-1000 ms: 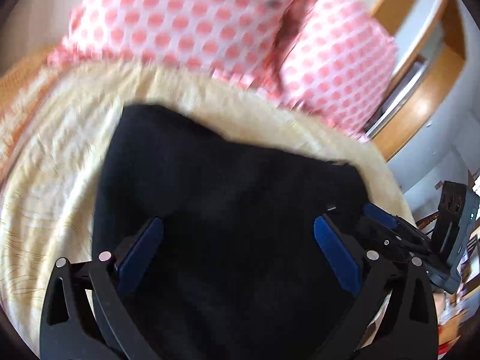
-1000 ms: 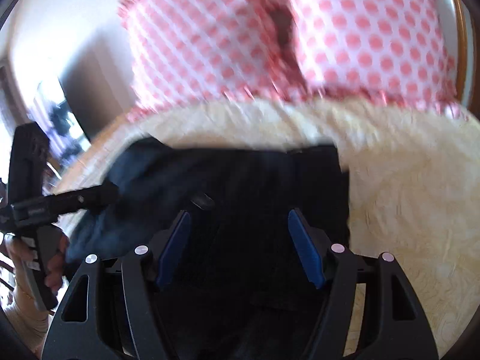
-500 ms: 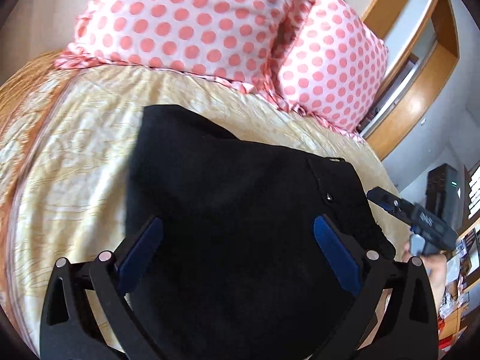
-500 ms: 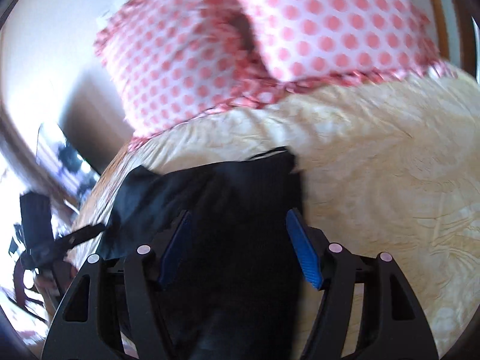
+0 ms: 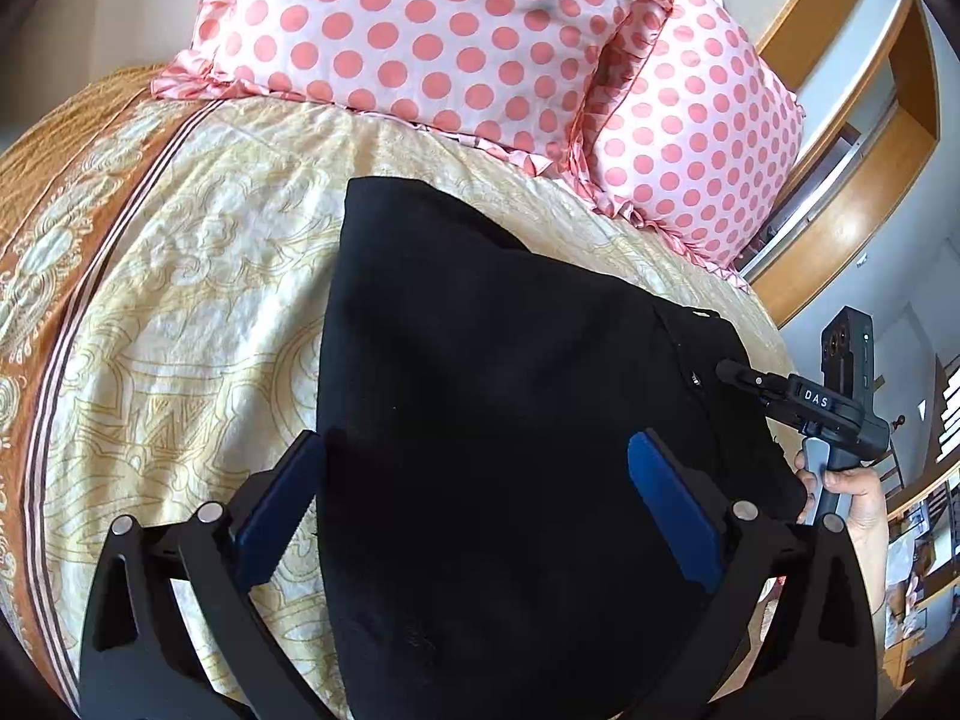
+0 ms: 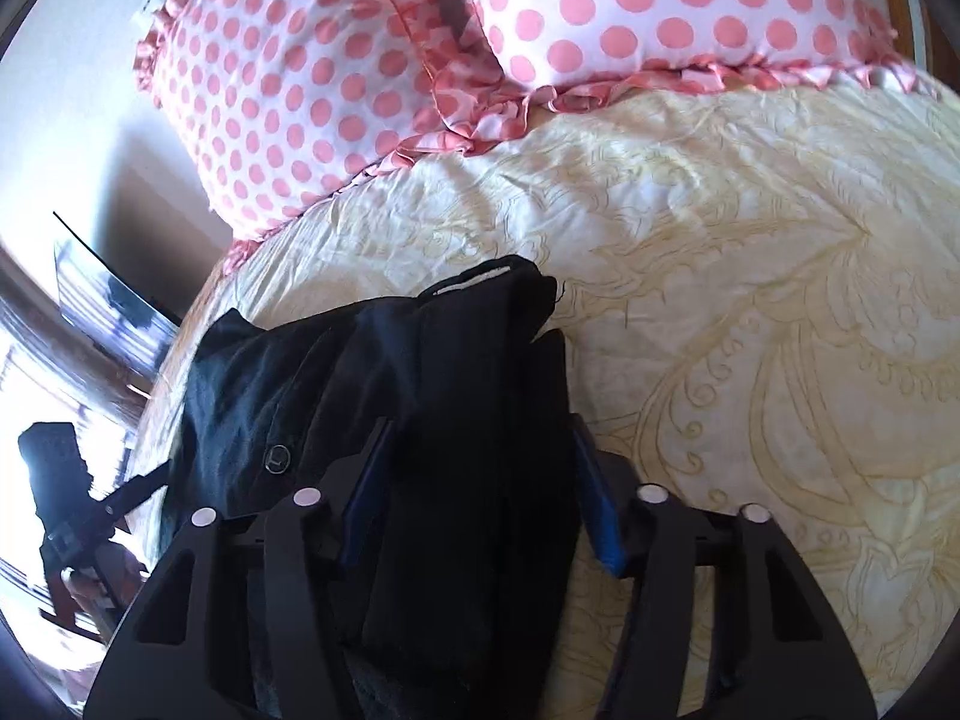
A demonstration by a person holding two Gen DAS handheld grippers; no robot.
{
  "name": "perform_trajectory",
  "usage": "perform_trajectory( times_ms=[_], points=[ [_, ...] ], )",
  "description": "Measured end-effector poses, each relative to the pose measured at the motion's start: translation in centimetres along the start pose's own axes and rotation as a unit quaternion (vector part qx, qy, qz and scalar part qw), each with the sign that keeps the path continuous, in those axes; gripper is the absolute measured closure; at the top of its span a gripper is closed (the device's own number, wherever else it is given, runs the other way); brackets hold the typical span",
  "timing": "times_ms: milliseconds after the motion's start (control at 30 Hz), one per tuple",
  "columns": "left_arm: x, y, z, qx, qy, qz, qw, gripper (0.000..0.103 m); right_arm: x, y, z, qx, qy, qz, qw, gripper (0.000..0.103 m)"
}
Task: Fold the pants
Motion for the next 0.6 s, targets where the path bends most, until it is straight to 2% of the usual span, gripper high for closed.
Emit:
perform_trajectory(
  times_ms=[67, 133, 267, 367, 433, 533, 600],
  points=[
    [0.2, 0.0, 0.2, 0.002, -0.001, -0.003, 1.0, 0.002, 0.4, -0.1, -0.2, -0.007, -0.004, -0.026, 1.0, 0.062],
    [0.2, 0.0, 0.3, 0.002, -0.001, -0.005, 1.0, 0.002, 1.0, -0.5, -0.8, -0.02, -0.013, -0.06, 0.998, 0.069],
    [0.3, 0.1, 0.4, 0.002, 0.001, -0.007, 1.0, 0.002, 2.9, -1.5, -1.5, -0.045, -0.045, -0.139, 0.988, 0.077],
    [0.5, 0.3, 0.5, 0.003, -0.001, -0.009, 1.0, 0.002, 3.5, -1.8, -1.4, -0.05, -0.059, -0.161, 0.984, 0.077],
    [0.6, 0.3, 0.5, 0.004, 0.0, -0.011, 0.9999, 0.002, 2.9, -1.4, -0.9, -0.039, -0.063, -0.145, 0.987, 0.076],
    [0.7, 0.2, 0.7, 0.008, 0.002, -0.012, 0.9999, 0.002, 1.9, -0.7, -0.5, -0.028, -0.052, -0.108, 0.992, 0.066],
    [0.7, 0.1, 0.8, 0.01, 0.002, -0.012, 0.9999, 0.002, 1.5, -0.4, -0.2, -0.023, -0.041, -0.096, 0.994, 0.065]
  ],
)
Point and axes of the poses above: each gripper's, at about its wrist camera, not at the fingertips, and z roughly the way its jaws point, x to its left, y to its top, the point moved 1 cm from there along z, roughly the way its jaws point, and after that the axes turned 7 degrees about y, right-handed, at the moved point
